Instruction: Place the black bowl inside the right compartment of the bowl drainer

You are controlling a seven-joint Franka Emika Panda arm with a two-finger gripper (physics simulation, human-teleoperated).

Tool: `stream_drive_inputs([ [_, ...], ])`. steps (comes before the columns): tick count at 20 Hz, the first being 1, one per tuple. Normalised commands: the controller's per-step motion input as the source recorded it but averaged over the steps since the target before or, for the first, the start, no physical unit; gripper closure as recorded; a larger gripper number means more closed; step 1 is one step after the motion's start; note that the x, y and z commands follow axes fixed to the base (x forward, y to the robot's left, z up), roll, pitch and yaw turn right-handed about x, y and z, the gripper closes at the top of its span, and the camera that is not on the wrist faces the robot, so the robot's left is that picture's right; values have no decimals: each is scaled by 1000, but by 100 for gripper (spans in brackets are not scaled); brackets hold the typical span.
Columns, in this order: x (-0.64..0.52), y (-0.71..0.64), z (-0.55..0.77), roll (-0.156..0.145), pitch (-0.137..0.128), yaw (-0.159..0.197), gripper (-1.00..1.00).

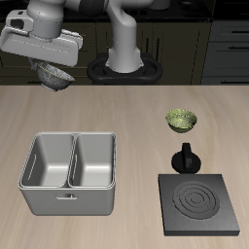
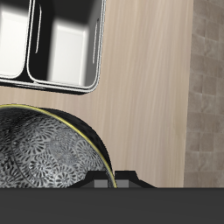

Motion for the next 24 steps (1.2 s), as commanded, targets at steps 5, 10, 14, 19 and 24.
stream_drive_inputs([
  [5, 336, -70, -38, 30, 1, 22, 100],
  [10, 219, -80, -93, -12, 20, -20, 100],
  [14, 175, -65, -165, 24, 22, -15, 100],
  [19, 290, -44, -172, 4, 17, -13, 100],
  [24, 203, 114, -74, 46, 5, -12, 100],
])
